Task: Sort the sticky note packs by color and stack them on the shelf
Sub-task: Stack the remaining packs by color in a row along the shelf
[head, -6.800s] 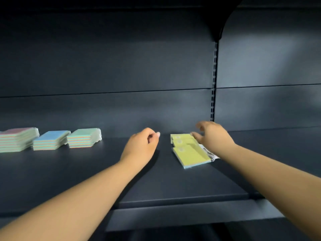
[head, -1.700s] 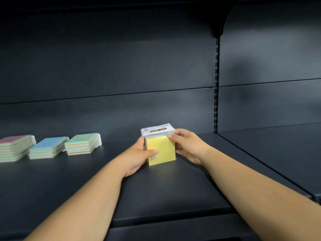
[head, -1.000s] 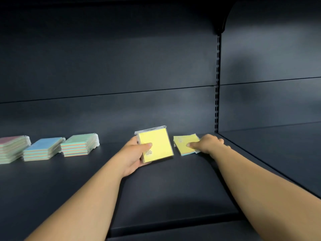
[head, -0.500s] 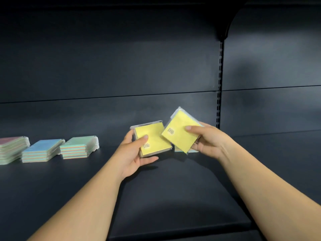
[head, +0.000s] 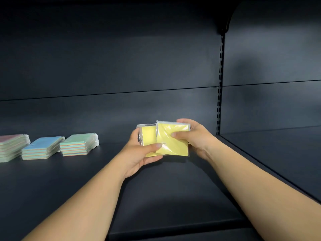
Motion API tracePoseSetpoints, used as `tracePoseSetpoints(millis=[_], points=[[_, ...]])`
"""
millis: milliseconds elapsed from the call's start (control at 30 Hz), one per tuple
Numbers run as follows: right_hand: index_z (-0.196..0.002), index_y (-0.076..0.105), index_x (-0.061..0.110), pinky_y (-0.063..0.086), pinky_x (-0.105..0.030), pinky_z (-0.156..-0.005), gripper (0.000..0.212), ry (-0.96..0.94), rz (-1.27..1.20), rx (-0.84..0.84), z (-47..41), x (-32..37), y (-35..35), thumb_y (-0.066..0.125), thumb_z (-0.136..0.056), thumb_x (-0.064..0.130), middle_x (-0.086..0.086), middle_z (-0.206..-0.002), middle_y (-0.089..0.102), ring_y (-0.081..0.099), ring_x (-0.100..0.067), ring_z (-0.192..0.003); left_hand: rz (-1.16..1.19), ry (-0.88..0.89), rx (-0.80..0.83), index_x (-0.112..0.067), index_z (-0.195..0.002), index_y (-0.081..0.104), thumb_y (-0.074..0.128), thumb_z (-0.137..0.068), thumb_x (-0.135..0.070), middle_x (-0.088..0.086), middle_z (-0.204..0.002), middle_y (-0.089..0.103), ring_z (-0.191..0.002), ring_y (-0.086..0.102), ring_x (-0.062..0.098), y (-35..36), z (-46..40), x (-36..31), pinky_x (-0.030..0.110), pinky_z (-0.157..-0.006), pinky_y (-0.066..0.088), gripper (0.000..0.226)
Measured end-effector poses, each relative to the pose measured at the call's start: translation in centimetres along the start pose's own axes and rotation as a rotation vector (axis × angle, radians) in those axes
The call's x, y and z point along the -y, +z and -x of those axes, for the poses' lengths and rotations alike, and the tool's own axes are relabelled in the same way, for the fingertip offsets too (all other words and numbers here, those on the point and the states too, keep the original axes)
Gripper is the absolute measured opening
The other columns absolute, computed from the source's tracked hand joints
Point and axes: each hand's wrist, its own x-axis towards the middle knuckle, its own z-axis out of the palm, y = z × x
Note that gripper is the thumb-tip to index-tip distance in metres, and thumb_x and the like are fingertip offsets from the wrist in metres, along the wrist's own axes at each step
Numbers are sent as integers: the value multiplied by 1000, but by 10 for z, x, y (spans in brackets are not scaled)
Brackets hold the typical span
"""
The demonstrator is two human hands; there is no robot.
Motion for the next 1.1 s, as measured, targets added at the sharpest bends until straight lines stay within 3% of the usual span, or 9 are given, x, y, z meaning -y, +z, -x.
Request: tracePoseSetpoints(millis=[167, 333, 467, 533, 633, 733, 800, 867, 1100], points=[[-123, 49, 23, 53, -34, -76, 60, -25, -126, 14, 1, 4, 2, 60, -79, -16, -4, -101, 55, 60, -22, -86, 31, -11, 11, -30, -112, 44, 63, -79, 10, 0, -106, 62, -87, 66, 19, 4, 1, 1, 29, -60, 59, 55], [-111, 55, 17, 51, -29, -75, 34, -92, -407, 17, 5, 13, -7, 62, -84, -3, -5, -89, 63, 61, -17, -75, 20, -30, 20, -29, -116, 44, 63, -79, 10, 1, -106, 62, -86, 66, 20, 2, 3, 2, 28, -59, 59, 58], [-101, 57, 23, 51, -23, -73, 33, -191, -352, -33, 4, 13, -4, 61, -84, -6, -2, -107, 56, 60, -13, -93, 20, -38, 29, -27, -118, 43, 63, -79, 11, 2, -109, 61, -87, 66, 21, 3, 3, 2, 29, -59, 59, 58], [-115, 52, 25, 51, -25, -75, 48, -222, -321, -80, 2, 11, -5, 60, -83, -9, -4, -124, 51, 56, -18, -109, 29, -31, 38, -27, -117, 44, 63, -79, 11, 2, -108, 61, -87, 66, 20, 4, 4, 1, 29, -59, 59, 57], [-142, 32, 21, 54, -29, -73, 71, -185, -413, -77, 0, 7, -9, 57, -84, -12, -8, -135, 50, 62, -21, -97, 59, -5, 62, -26, -119, 44, 63, -78, 11, 2, -108, 62, -88, 66, 19, 5, 5, -1, 29, -60, 58, 58], [-137, 40, 10, 56, -25, -60, 57, -135, -479, -42, 5, 9, -8, 54, -85, -11, -9, -114, 64, 66, -17, -76, 54, 18, 94, -27, -117, 44, 61, -79, 12, 1, -107, 63, -87, 67, 19, 6, 7, -2, 29, -60, 58, 57], [-112, 58, 8, 55, -21, -55, 35, -165, -443, 13, 7, 14, -8, 51, -85, -13, -3, -85, 72, 68, -14, -64, 43, 14, 109, -28, -117, 44, 60, -80, 12, 0, -108, 63, -87, 67, 19, 6, 7, -1, 30, -62, 59, 57], [-95, 63, 16, 54, -20, -56, 34, -185, -413, 53, 8, 17, -9, 51, -84, -14, 2, -72, 72, 67, -10, -59, 52, 0, 114, -26, -121, 42, 59, -80, 13, 2, -107, 63, -87, 66, 20, 6, 7, -1, 32, -63, 59, 59], [-93, 66, 14, 54, -25, -63, 15, -176, -263, 91, 5, 9, -8, 55, -89, 5, 2, -79, 73, 66, -15, -71, 94, 15, 92, -26, -119, 44, 60, -79, 12, 2, -108, 63, -88, 66, 20, 7, 7, -2, 30, -60, 59, 56]])
